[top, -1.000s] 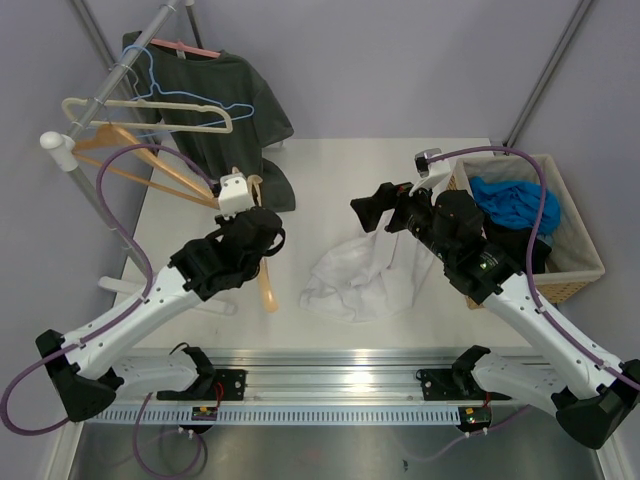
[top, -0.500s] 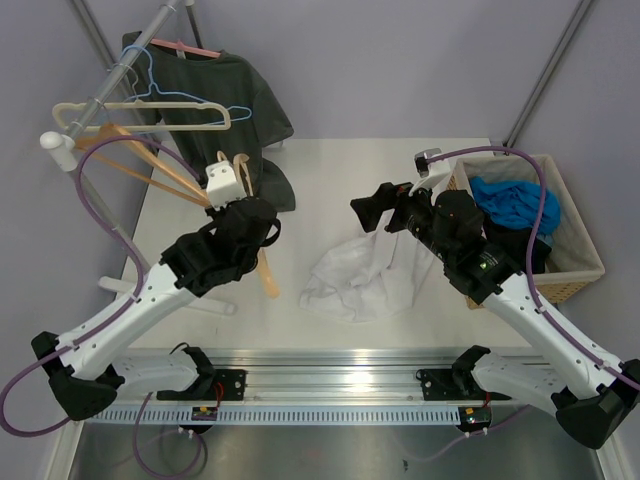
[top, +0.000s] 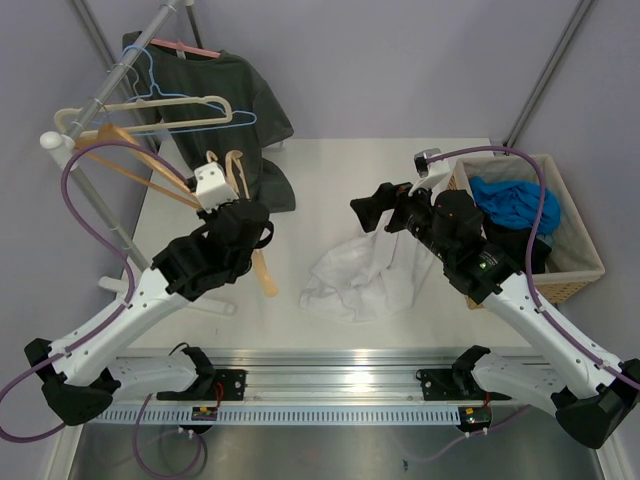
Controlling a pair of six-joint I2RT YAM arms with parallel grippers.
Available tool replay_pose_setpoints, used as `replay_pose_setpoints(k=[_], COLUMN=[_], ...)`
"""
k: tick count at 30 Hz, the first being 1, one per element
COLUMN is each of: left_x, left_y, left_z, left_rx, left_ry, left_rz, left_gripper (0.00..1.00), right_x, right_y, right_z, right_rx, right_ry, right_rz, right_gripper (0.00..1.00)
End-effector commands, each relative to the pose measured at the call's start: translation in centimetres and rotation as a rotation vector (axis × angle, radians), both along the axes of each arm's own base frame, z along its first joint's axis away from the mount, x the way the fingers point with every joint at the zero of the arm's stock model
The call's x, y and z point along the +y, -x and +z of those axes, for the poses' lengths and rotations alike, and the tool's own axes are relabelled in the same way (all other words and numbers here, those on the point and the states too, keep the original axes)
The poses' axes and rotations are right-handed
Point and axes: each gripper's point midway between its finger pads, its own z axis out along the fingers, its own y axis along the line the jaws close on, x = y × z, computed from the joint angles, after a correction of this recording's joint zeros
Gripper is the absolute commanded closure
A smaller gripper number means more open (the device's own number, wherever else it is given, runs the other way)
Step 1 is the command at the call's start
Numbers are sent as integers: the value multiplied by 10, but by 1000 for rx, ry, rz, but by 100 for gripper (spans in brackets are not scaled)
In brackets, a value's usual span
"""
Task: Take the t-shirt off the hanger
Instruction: Place the hanger at the clothesline.
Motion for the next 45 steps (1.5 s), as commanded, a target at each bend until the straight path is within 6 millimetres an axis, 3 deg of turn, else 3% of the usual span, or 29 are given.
replay_pose_setpoints(k=[1, 5, 16, 27, 34, 39, 45], left_x=[19, 38, 86, 115, 118, 128, 126], left_y=[0, 8, 20, 8, -12, -22, -30], left_z=[14, 18, 76, 116, 123, 121, 119], left_rx=[-86, -125, -234, -247, -227, -212, -193], left_ry=[19, 49, -1, -63, -83, -60, -85], left_rz=[99, 153, 320, 473, 507, 504, 508], left_gripper=[100, 100, 100, 100, 100, 100, 100], right_x=[2, 3, 7, 13, 14, 17, 15], right_y=[1, 0, -3, -6, -7, -9, -8], right_z=[5, 3, -3, -8, -12, -17, -19], right_rx=[-18, -14, 2, 25, 30, 45, 48], right_ry=[2, 3, 12, 30, 37, 48, 54], right_rz=[6, 8, 15, 32, 33, 39, 36], right_gripper=[1, 1, 1, 1, 0, 1, 1])
